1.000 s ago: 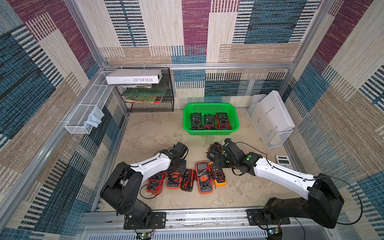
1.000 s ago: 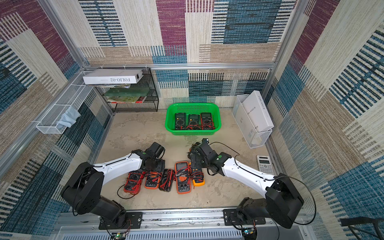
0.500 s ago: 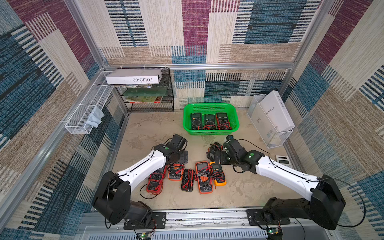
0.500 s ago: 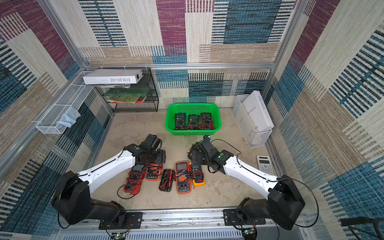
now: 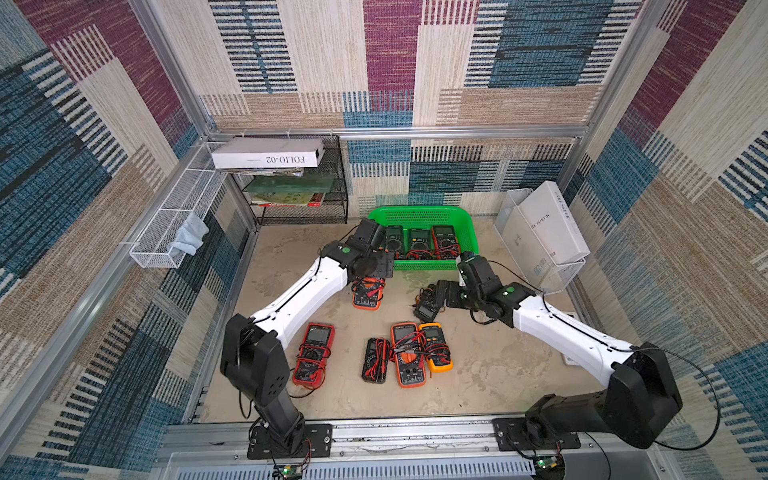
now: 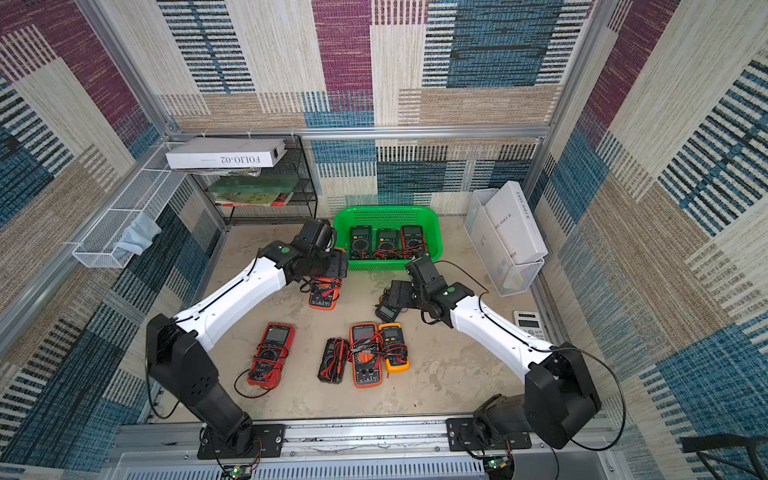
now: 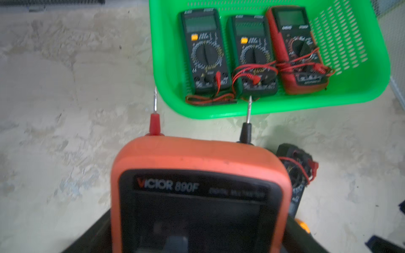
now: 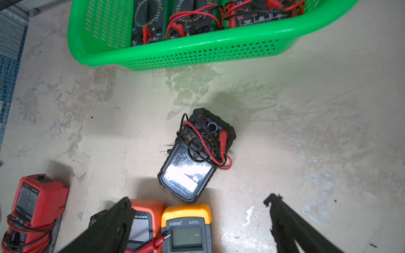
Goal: Put the multimeter into the basket
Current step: Pick up the multimeter from the center of the board, then place the multimeter in the basket.
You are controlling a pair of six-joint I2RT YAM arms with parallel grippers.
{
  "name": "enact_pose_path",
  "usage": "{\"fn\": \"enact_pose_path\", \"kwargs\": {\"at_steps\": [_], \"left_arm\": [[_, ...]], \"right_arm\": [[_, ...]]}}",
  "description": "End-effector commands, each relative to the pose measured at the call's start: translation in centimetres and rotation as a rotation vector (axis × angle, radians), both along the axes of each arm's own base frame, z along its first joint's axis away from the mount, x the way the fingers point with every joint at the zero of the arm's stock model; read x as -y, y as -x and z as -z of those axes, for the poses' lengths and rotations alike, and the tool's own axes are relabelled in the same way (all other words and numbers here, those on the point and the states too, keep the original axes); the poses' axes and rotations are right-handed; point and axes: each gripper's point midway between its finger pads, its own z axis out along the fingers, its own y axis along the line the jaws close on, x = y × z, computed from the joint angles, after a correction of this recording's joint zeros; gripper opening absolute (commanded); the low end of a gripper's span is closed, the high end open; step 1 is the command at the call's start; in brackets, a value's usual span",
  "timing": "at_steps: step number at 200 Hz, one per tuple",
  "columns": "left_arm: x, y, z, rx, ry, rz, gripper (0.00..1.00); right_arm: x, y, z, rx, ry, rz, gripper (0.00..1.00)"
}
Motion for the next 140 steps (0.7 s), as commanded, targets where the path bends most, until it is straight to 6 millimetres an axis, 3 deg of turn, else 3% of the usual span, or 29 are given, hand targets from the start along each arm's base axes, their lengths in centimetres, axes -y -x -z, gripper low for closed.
{"fn": "enact_pose_path", "kwargs": {"at_steps": [1,51,82,110,140], "left_arm": [[1.5,-3.1,-1.4,0.058,-0.006,0.027,0.00],[5.1,-10.7,-2.7,0.142,0.040,0.031,0.00],[6.8,-14.3,-2.9,0.206,0.062,0.028,0.00],[7.0,-16.9,-2.3,0.258,0.077,0.010,0.00],[5.8,-19.0,0.0,0.256,0.093,-0.037,0.00]], "right_arm": [[-0.4,-1.1,-0.8,0.026,-0.032,-0.026,1.00],[0.2,-2.4,-0.2,0.013,-0.029,-0.017,1.00],[0.5,-2.7,0.1,0.007,-0.023,-0.007,1.00],[0.9,-2.8,0.4,0.006,-0.016,0.002,0.99],[1.4,-2.7,0.9,-0.004,-0.007,0.009,0.99]]}}
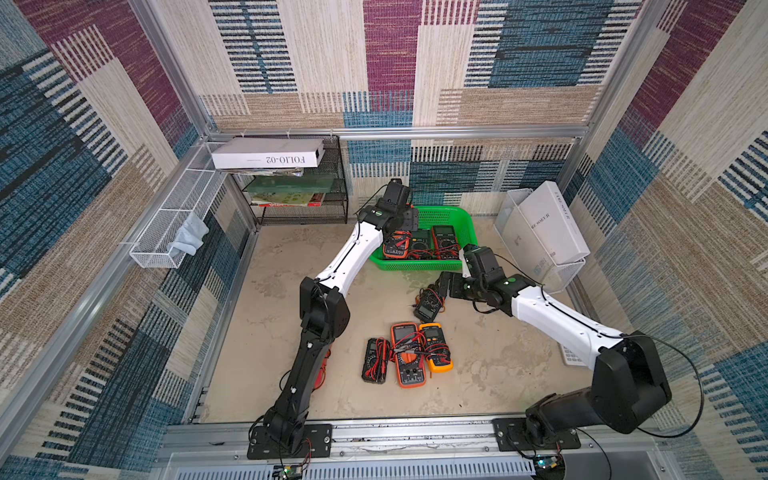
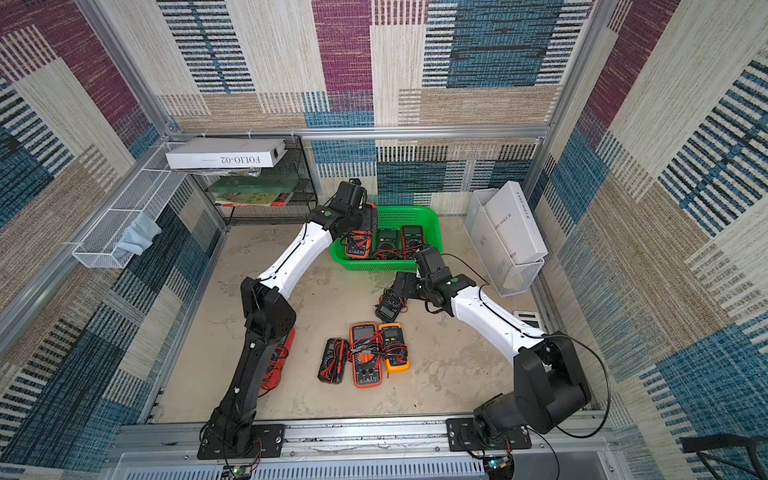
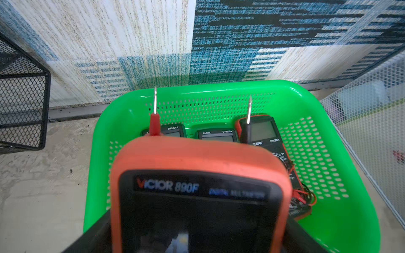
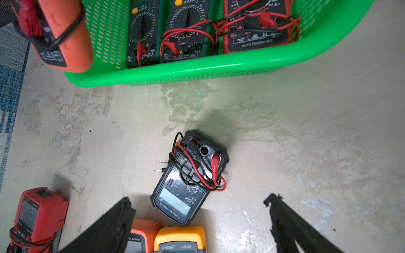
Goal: Put the multimeter into the basket
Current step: Place the multimeter in the basket.
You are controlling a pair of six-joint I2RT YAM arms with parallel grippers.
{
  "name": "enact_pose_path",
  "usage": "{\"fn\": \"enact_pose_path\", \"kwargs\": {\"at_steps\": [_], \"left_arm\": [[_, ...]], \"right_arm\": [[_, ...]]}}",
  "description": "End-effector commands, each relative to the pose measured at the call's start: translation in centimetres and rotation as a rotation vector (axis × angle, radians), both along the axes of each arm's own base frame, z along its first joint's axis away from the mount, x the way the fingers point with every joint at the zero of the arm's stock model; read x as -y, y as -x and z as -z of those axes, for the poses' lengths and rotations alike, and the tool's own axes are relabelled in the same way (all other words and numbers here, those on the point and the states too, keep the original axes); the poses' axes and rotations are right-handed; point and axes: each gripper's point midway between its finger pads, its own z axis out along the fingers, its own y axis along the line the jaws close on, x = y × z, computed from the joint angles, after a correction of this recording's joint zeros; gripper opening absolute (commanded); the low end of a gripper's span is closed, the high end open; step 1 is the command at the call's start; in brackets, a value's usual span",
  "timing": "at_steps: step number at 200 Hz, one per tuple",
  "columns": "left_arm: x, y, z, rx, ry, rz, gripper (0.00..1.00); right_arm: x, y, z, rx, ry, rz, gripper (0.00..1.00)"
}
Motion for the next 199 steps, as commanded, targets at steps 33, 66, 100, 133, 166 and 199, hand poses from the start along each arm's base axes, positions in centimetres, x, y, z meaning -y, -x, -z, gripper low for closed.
{"fn": "enact_pose_path", "kwargs": {"at_steps": [33,66,100,133,166,199], "left_arm": [[-2.1,-3.3,2.9,0.009,0.041,-0.064,0.00],[-2.7,-3.4,5.5,-0.041,0.028,-0.073,0.02],[-2.4,-3.2,7.7,-0.089,0.041,-0.074,0.45],[-2.6,-3.3,8.3,-0.098,0.043,-0.091,0.87],[-2.7,-3.2,7.6,-0.091,0.043,-0.092,1.00],[-2.7,-2.9,6.0,-0.080,0.047,-0.086,1.00]], "right_arm": [[0.6,-0.2,0.4,0.002,0.014,0.004,1.00],[0.7,-0.1,0.9,-0.006,0.013,0.005,1.00],[0.8,0.0,1.0,-0.009,0.009,0.005,0.99],[1.1,0.3,0.8,-0.005,0.012,0.008,1.00],[1.3,0.5,0.3,0.007,0.008,0.012,1.00],[1.6,0.9,-0.1,0.016,0.003,0.017,0.99]]}}
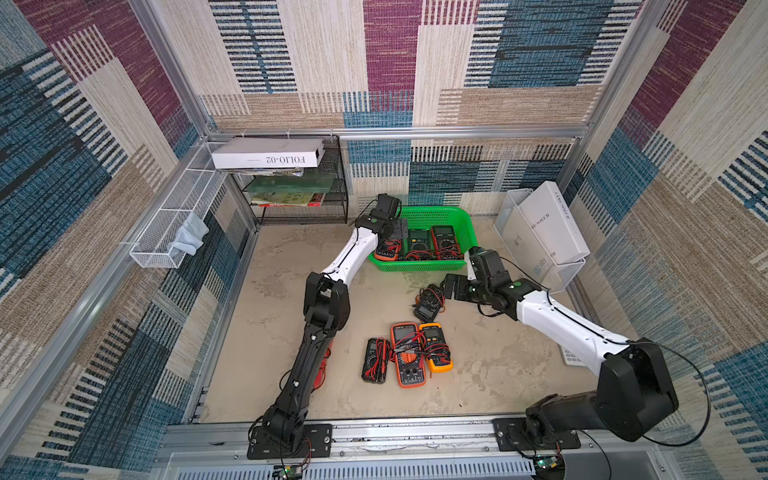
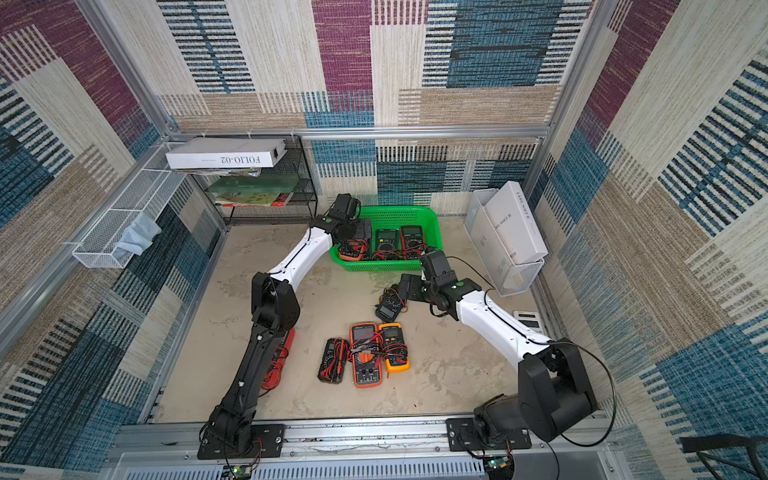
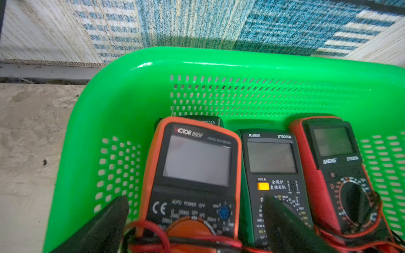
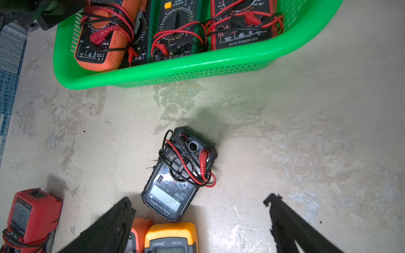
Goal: Put the multimeter into the basket
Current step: Place the multimeter in the basket.
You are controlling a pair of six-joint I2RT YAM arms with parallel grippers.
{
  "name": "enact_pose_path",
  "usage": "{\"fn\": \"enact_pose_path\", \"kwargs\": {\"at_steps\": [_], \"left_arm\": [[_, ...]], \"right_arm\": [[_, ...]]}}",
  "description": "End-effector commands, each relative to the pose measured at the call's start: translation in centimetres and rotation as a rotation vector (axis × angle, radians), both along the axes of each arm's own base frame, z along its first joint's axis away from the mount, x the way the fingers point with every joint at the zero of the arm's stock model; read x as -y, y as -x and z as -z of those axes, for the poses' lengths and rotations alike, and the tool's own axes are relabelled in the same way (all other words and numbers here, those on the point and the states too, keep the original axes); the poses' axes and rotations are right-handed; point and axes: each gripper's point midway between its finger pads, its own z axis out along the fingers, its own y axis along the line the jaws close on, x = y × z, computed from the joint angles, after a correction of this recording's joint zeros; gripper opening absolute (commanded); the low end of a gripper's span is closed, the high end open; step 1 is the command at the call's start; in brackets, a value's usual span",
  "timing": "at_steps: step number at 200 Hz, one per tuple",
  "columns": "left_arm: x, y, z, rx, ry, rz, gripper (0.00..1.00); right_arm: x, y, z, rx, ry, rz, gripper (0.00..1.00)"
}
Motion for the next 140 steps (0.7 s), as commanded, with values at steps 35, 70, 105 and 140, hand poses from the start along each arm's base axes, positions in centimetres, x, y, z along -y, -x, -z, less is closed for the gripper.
{"fn": "enact_pose_path", "kwargs": {"at_steps": [35,70,105,140], "left_arm": [[0.1,0.8,-4.8,0.053,0.019,0.022,1.00],[0.2,2.3,-8.9,0.090,0.027,0.059,1.00],[0.5,5.8,-11.5,0.072,0.028,0.106,1.00],[0.4,10.9,-11.4,-0.005,0.030,0.135,1.00]], "right_arm": [[0.6,0.9,-0.5,0.012,-0.002,0.011,0.99],[1.0,1.4,-0.8,0.025,-0.013,0.020,1.00],[1.0,1.7,-0.8,0.025,-0.021,0.022,1.00],[1.0,2.1,-0.6,0.024,-0.034,0.022,1.00]]}}
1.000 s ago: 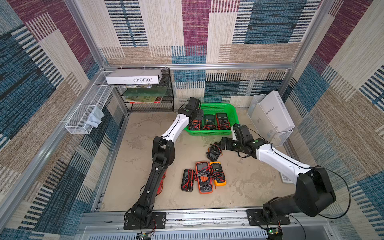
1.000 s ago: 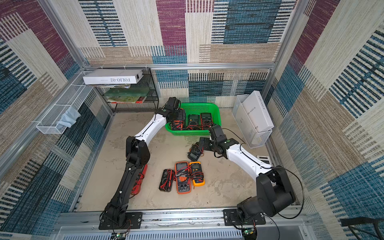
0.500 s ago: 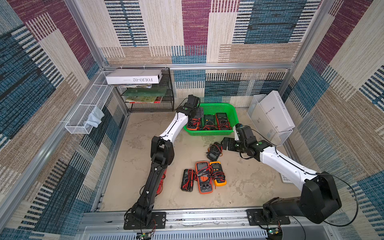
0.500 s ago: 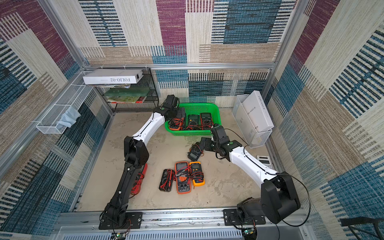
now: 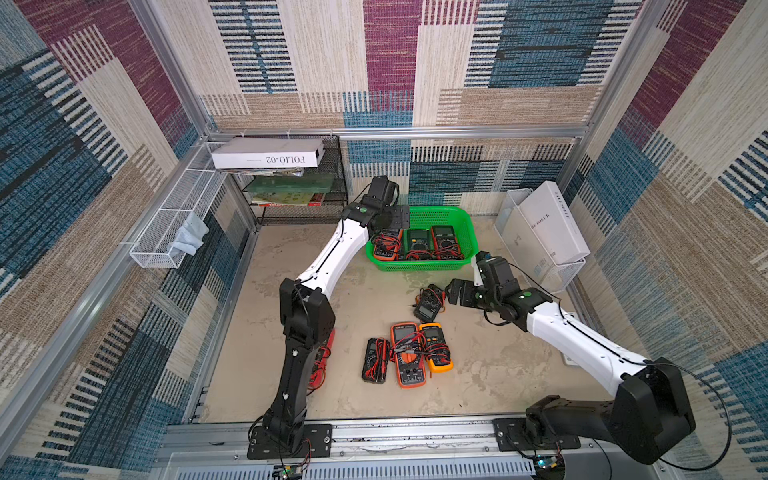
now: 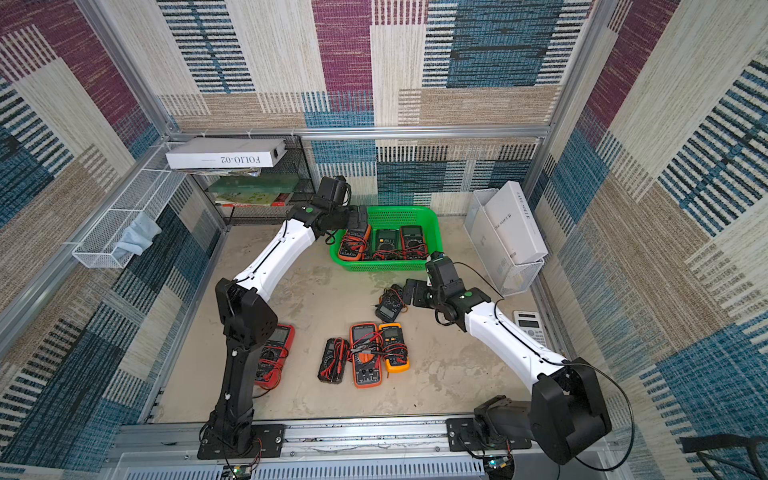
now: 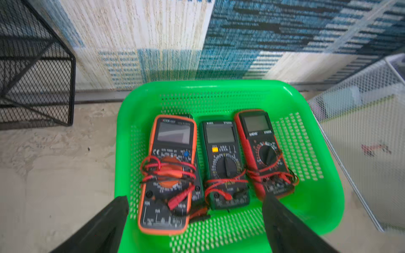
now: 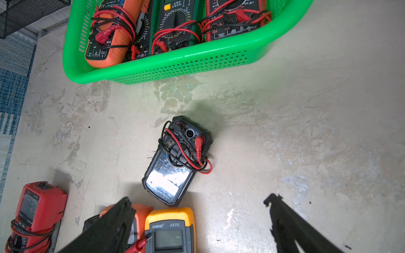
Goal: Put the multimeter into the basket
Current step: Place the multimeter in the basket.
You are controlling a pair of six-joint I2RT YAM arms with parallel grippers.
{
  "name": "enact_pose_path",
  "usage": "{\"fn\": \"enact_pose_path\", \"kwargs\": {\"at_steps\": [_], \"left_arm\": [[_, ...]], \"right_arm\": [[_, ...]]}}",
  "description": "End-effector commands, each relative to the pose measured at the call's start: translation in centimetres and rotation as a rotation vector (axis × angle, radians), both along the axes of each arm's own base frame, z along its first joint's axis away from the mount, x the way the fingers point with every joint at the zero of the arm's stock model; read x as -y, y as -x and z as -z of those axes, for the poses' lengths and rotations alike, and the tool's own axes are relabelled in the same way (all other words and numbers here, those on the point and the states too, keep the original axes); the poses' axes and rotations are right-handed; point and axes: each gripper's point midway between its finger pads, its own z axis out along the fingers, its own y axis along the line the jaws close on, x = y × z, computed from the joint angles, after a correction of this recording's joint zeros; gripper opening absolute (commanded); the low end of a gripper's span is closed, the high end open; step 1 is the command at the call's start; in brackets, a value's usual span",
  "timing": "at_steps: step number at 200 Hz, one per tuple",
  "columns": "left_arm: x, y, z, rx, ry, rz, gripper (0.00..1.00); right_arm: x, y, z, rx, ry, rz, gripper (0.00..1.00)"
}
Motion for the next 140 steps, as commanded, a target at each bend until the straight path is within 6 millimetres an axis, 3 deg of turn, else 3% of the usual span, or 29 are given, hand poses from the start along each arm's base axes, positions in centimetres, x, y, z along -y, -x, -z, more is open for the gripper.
{"fn": "enact_pose_path", "kwargs": {"at_steps": [1,33,71,100,140], "left_arm": [[0.0,3.2,0.2,-0.054,-0.002,0.029,1.00],[-1.3,8.3,2.0,-0.134,-0.007,0.024,1.00],[-4.2,14.5,5.1,-0.225,0.001,-0.013,1.00],[-7.6,18.6,7.5,-0.273,-0.045,-0.081,1.00],[-13.2,22.6,9.9,-0.326,-0.194,-0.216,1.00]], "right_arm": [[0.0,0.2,-0.1,0.002,-0.015,0.006,1.00],[-0.2,0.7,0.4,-0.010,-0.025,0.000,0.99],[-0.5,1.6,1.3,-0.026,-0.027,-0.010,0.99],[-1.1,2.1,1.6,-0.032,-0.029,-0.025,1.00],[-2.1,2.4,1.4,-0.028,-0.032,-0.051,0.99]]}}
